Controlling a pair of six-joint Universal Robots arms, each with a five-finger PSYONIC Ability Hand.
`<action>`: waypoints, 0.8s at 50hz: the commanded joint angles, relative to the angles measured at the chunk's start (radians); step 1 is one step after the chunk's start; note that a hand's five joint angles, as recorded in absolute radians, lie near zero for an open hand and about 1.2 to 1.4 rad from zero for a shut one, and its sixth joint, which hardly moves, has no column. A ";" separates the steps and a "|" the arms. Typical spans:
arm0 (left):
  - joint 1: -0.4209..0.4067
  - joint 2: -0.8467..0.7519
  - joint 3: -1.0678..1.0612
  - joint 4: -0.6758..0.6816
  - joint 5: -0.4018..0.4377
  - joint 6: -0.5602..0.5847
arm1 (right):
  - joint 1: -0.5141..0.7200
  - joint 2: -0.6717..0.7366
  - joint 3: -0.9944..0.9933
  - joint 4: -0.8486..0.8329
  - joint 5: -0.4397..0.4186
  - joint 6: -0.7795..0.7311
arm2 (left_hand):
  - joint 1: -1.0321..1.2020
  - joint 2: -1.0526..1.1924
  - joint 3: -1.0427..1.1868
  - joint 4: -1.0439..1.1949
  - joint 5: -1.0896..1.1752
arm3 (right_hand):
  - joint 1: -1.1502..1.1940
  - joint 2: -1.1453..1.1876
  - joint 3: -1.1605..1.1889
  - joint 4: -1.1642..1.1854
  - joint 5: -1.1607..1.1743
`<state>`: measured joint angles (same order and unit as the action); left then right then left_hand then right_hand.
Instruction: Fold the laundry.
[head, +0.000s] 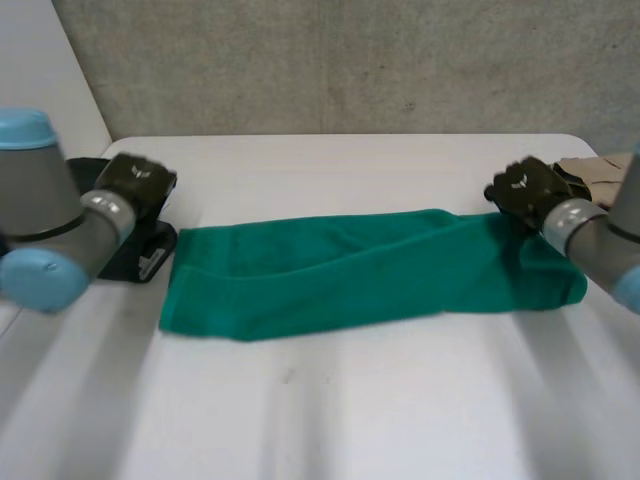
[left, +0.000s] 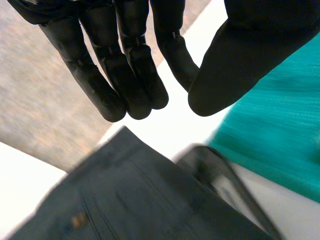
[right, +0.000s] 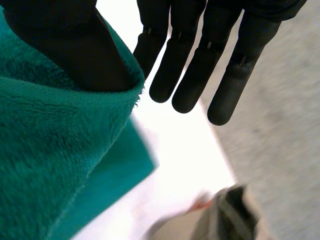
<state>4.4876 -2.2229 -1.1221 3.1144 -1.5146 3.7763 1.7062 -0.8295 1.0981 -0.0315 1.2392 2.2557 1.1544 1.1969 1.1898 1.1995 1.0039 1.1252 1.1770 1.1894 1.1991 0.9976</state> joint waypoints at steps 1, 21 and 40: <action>-0.036 -0.277 0.356 0.017 -0.053 0.045 | 0.033 0.226 -0.211 -0.212 -0.026 0.001 | 0.242 0.199 0.206 0.197 0.218 | 0.271 0.219 0.207 0.197 0.224; -0.126 -0.021 0.028 -0.101 -0.004 -0.248 | 0.035 0.119 -0.029 -0.295 -0.037 0.013 | -0.460 -0.502 -0.495 -0.505 -0.484 | 0.271 0.219 0.207 0.197 0.224; -0.114 -0.179 0.079 -0.250 -0.044 -0.172 | 0.043 0.090 0.046 -0.266 -0.032 0.009 | -0.418 -0.461 -0.454 -0.464 -0.442 | 0.271 0.219 0.207 0.197 0.224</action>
<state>4.3585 -2.3634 -1.0507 2.8495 -1.5565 3.5556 1.7484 -0.7370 1.1418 -0.3105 1.2070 2.2714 0.6268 0.6220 0.6211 0.6202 0.4426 1.1252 1.1770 1.1894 1.1991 0.9976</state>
